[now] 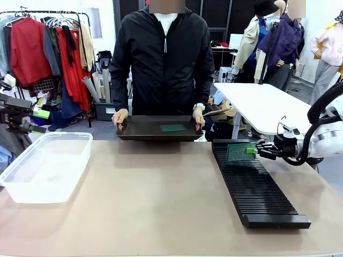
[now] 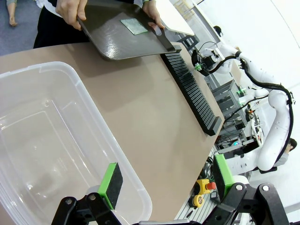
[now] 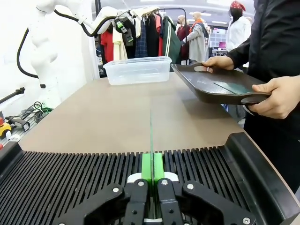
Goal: Sort PCBs into racks and boxes based on the side picked up.
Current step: If the short side of the Blank PCB is picked up, insert it into the PCB Rack ; if the long side is picked up, place it in the Organizing box.
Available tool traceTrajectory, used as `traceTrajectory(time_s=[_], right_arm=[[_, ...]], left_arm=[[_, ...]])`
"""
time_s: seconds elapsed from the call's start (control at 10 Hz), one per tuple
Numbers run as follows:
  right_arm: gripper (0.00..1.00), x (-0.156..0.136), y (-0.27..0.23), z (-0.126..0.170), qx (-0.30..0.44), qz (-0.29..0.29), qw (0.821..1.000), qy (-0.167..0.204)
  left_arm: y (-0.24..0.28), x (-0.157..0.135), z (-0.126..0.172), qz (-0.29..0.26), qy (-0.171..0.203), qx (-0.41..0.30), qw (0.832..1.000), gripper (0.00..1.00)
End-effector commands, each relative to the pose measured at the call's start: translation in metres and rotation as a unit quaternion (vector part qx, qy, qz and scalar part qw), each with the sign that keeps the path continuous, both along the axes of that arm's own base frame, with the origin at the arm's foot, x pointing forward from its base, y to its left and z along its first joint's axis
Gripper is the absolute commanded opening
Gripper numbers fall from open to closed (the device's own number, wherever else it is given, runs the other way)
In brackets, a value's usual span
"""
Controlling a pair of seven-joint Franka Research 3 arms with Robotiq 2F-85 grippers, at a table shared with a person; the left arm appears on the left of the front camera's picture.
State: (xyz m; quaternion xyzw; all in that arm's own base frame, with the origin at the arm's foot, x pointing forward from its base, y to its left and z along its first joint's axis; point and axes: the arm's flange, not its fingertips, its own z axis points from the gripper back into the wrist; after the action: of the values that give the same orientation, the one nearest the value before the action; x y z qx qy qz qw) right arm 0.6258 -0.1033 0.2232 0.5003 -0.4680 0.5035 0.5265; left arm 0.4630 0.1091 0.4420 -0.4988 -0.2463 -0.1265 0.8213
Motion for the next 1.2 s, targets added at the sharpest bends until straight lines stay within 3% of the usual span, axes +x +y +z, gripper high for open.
traceTrajectory(time_s=[0.0,1.1], right_arm=[[0.00,-0.0077,0.0078,0.0016,-0.010,-0.015,1.000,-0.017],[0.00,-0.0077,0.0101,-0.0034,-0.017,-0.015,1.000,0.000]], left_arm=[[-0.0001,-0.0007,0.0024,0.001,0.001,-0.001,1.000,1.00],[-0.0001,-0.0007,0.0024,0.001,0.001,-0.001,1.000,1.00]])
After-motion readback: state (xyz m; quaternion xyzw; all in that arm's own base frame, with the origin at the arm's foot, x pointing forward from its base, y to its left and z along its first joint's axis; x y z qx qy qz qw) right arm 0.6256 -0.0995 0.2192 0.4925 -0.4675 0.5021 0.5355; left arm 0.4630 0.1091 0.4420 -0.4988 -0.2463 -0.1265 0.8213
